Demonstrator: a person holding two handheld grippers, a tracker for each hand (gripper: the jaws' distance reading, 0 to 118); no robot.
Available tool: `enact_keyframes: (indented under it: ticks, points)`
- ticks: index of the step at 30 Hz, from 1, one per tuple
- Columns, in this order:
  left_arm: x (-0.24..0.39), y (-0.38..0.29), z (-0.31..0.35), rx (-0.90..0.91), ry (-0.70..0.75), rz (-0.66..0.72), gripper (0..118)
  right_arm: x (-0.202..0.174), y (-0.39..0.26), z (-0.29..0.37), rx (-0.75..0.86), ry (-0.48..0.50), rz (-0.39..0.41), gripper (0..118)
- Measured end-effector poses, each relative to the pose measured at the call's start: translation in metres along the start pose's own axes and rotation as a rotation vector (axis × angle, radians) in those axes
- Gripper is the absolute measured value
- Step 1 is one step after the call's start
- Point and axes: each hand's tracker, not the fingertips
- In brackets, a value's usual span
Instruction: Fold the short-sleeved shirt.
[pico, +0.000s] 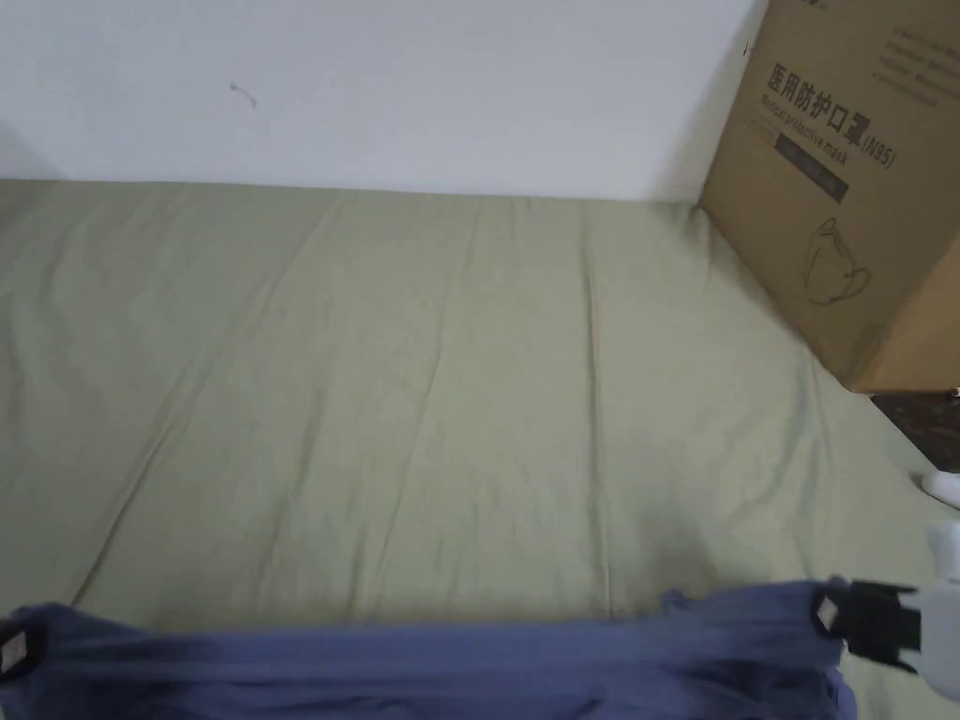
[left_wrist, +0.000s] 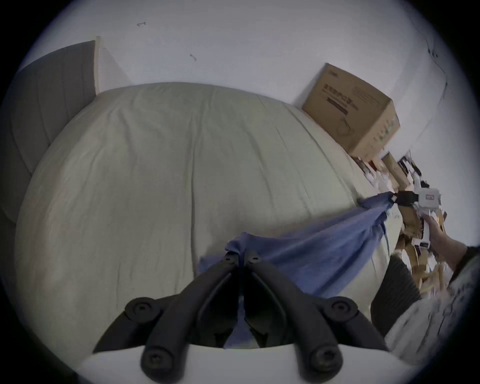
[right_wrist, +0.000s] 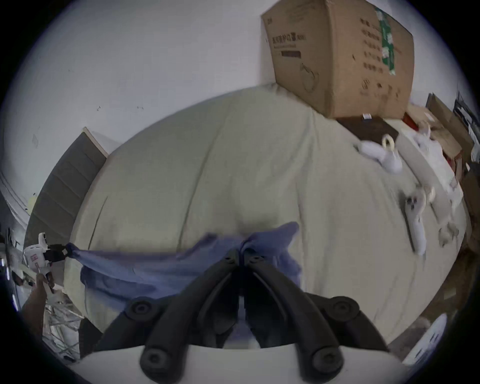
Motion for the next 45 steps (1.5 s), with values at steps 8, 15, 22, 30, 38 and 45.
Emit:
enact_keyframes:
  ticks: [8, 15, 22, 30, 38, 45]
  points:
    - [0.013, -0.064, 0.0, -0.083, 0.036, -0.007, 3, 0.024, -0.069, -0.011, -0.185, -0.068, -0.053, 1]
    - [0.024, -0.059, 0.014, -0.037, 0.157, 0.024, 115, 0.005, -0.069, -0.006, -0.138, -0.146, 0.086, 116]
    - [0.075, -0.016, 0.084, 0.316, 0.171, 0.127, 115, -0.051, -0.035, 0.052, 0.083, -0.104, 0.27, 116]
    - [0.172, 0.007, 0.11, 0.74, 0.263, -0.017, 105, -0.119, -0.019, 0.114, 0.742, 0.117, 0.265, 116]
    - [0.214, 0.014, 0.08, 0.836, 0.335, -0.064, 1, -0.149, -0.014, 0.114, 0.868, 0.072, 0.24, 0]
    - [0.214, 0.026, 0.087, 0.801, 0.294, -0.108, 1, -0.148, -0.001, 0.123, 0.867, 0.095, 0.24, 0]
